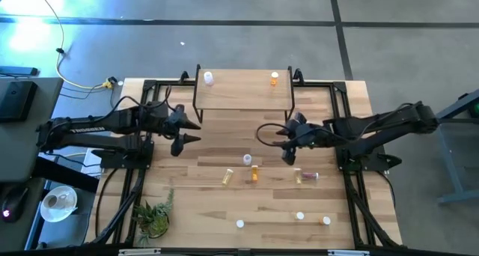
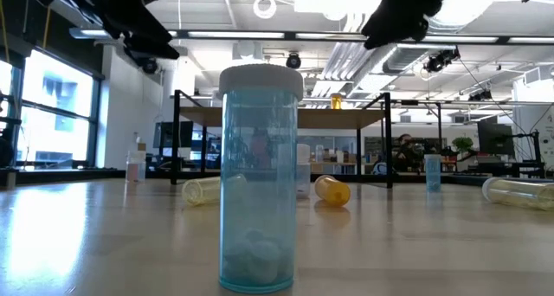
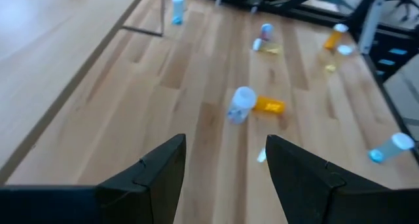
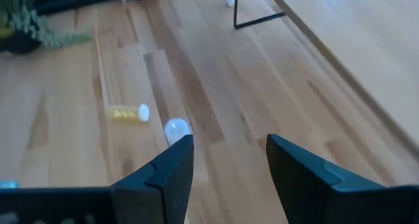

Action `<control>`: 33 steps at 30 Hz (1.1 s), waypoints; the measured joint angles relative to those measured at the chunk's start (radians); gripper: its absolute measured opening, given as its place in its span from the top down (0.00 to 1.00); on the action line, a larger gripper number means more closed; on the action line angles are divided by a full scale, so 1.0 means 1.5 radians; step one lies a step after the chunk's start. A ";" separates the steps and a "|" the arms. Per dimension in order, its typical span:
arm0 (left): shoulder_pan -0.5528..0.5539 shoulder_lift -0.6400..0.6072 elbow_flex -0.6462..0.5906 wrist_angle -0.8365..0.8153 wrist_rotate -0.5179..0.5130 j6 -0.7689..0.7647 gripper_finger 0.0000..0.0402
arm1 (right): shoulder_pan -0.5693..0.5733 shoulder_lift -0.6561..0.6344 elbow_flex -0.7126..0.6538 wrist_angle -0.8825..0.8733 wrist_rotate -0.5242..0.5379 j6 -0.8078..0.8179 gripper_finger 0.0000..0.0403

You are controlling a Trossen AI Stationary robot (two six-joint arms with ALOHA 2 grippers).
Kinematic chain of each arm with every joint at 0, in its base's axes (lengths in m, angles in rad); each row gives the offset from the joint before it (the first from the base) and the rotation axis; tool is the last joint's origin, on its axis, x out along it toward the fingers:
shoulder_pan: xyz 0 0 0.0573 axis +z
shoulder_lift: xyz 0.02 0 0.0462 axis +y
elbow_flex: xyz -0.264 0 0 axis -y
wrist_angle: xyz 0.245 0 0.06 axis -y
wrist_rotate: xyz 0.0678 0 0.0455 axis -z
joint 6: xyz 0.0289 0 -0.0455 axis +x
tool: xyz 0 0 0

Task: Pick and place medicine bottles onto shelf by color
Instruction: Put the bottom left blue pill bottle on the shelf

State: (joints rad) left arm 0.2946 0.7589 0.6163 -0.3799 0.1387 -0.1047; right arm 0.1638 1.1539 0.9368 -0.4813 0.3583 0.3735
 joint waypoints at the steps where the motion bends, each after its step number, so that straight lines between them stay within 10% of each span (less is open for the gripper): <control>1: -0.007 0.000 0.000 0.004 0.000 0.001 0.50 | -0.001 0.003 -0.012 0.019 0.000 0.011 0.55; 33: -0.111 0.006 0.000 0.024 -0.050 0.011 0.50 | 0.002 0.229 -0.067 0.273 -0.120 0.000 0.48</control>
State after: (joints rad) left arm 0.1287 0.7674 0.6163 -0.3443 0.0635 -0.0876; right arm 0.1667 1.4981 0.8356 -0.0723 0.1776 0.3729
